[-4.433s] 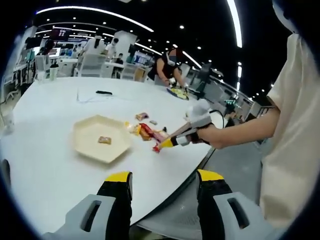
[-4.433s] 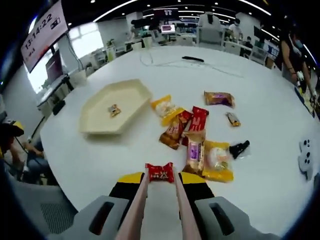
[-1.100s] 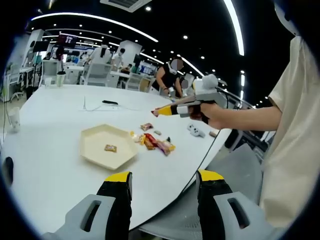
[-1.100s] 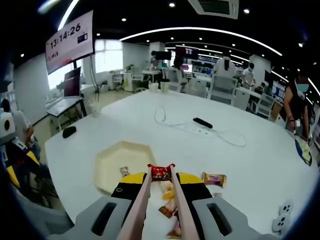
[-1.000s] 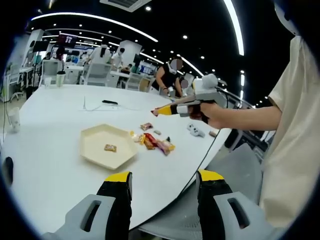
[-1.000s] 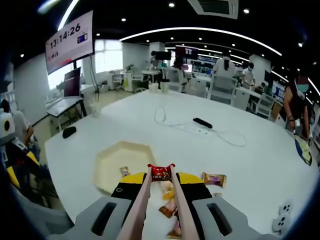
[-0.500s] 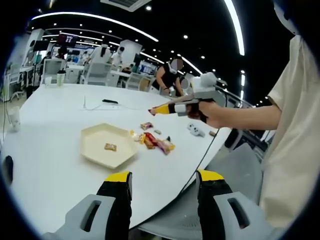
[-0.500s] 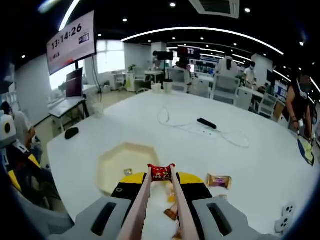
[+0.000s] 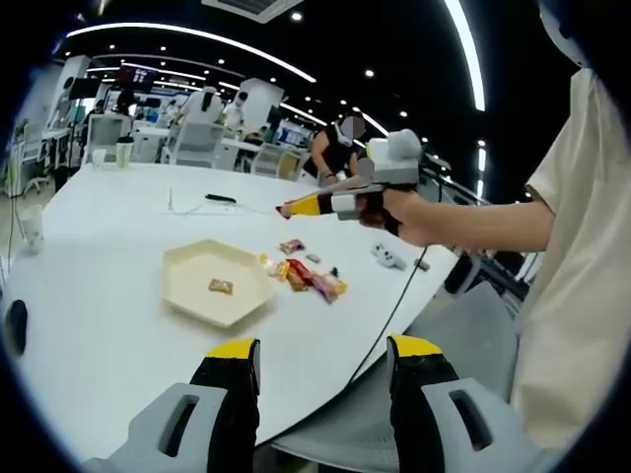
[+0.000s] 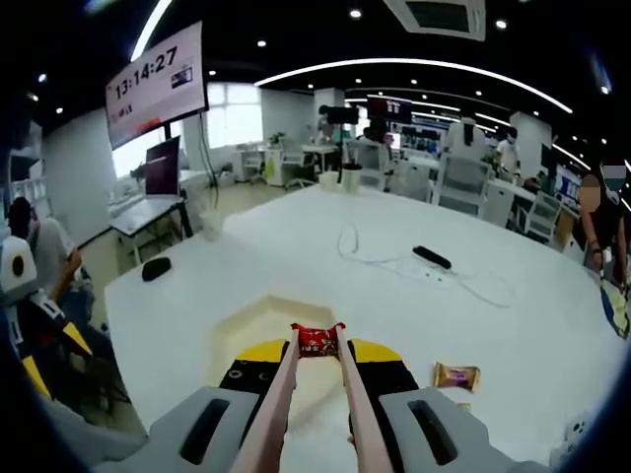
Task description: Place the target food into the container with the food tongs after gripping and lifting it, then release it inside without dropping or visibly crushing the food.
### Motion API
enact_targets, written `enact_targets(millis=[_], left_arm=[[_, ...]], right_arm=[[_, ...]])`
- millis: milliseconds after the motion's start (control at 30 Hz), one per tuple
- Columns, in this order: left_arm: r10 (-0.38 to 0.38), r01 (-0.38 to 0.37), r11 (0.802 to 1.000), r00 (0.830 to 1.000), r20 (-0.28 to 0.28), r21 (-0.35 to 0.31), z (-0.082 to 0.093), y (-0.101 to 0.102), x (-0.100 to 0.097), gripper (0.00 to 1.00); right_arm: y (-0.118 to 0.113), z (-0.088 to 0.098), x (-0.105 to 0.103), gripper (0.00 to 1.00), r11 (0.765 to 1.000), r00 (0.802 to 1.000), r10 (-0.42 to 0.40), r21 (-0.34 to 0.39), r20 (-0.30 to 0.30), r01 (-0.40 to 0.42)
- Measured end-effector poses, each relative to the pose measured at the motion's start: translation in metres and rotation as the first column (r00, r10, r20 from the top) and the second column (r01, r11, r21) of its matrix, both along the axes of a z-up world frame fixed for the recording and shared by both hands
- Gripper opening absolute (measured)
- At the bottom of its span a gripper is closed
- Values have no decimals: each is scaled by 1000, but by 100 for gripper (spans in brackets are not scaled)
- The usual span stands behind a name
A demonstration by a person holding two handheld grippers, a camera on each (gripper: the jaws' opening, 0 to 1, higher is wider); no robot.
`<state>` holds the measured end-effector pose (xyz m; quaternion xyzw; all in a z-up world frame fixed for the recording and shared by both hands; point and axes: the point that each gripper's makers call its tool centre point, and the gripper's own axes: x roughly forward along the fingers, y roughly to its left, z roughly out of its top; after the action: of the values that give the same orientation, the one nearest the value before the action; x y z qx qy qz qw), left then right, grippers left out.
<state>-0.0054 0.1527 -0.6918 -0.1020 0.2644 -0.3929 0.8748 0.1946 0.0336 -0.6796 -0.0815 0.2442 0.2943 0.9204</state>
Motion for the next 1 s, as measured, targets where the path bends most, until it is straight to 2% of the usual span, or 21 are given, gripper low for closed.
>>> enact_targets(millis=[133, 600, 1000], left_arm=[[14, -14, 1000, 1000, -2, -5, -1, 3, -1, 51], [25, -25, 1000, 1000, -3, -11, -2, 6, -4, 51], [39, -39, 999, 999, -3, -12, -2, 10, -5, 51]], right_arm=[[13, 4, 0, 22, 1000, 1000, 25, 8, 6, -25], [35, 18, 1, 22, 997, 996, 74, -4, 42, -74], [44, 15, 1, 22, 995, 994, 104, -9, 31, -104]])
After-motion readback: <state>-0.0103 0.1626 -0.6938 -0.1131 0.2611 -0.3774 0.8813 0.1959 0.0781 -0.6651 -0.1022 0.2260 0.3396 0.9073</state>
